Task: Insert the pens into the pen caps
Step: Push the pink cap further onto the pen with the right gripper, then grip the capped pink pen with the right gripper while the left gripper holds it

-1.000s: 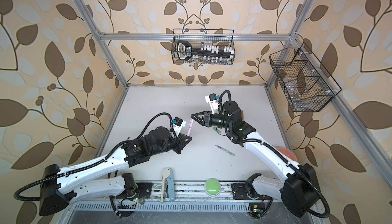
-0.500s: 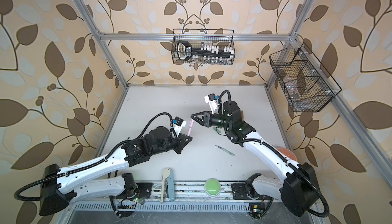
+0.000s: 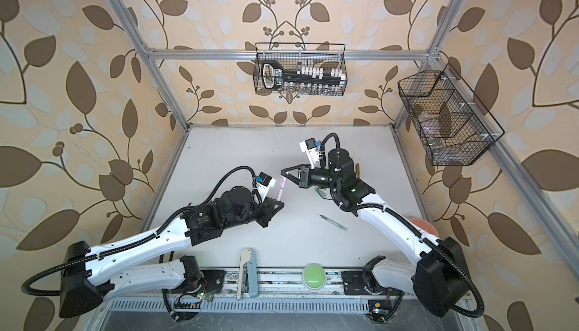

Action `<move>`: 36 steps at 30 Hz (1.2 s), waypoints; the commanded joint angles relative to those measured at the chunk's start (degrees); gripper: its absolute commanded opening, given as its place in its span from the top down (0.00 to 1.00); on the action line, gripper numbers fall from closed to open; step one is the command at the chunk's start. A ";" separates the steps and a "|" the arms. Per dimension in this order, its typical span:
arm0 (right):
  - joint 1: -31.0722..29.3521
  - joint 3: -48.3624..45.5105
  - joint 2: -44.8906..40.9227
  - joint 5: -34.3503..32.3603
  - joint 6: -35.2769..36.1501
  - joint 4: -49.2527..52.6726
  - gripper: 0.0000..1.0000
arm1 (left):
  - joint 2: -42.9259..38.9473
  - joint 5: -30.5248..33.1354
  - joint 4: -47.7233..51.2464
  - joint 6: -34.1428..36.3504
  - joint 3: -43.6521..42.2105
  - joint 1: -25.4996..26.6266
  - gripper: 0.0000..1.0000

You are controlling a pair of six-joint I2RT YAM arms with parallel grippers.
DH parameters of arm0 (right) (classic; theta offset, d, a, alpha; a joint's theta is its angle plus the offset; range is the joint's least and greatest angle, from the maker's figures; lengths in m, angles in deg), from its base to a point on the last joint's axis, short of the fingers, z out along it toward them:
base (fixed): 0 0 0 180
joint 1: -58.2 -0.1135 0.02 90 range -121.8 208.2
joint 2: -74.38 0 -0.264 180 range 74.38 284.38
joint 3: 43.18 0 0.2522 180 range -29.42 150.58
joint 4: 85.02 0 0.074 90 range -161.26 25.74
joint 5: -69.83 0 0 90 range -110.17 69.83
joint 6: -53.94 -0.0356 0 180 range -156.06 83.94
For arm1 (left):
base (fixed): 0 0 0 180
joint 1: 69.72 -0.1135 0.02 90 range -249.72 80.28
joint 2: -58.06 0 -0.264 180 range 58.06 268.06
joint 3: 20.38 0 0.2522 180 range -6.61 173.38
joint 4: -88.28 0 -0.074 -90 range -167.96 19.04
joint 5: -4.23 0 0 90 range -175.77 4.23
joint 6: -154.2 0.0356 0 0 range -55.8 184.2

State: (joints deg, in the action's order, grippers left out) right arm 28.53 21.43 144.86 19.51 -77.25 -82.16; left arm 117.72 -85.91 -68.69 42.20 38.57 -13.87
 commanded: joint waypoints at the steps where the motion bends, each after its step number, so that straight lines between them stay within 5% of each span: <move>1: -0.40 -0.40 0.79 1.84 0.17 -0.80 0.98 | -1.18 2.71 -3.83 2.47 3.72 0.14 1.00; 14: -1.61 -8.84 -1.27 3.17 -4.75 -5.47 1.00 | -1.73 -0.52 -15.86 13.12 8.02 -4.50 1.00; 36: -6.32 -17.06 -2.39 -2.08 -6.26 -6.21 1.00 | -0.63 -5.03 -21.93 14.21 10.87 -13.23 1.00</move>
State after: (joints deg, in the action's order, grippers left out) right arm 25.77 9.17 140.08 7.81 -82.37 -99.62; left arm 119.99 -96.19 -65.78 58.37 42.12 -23.38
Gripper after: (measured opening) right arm 0.115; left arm 0.114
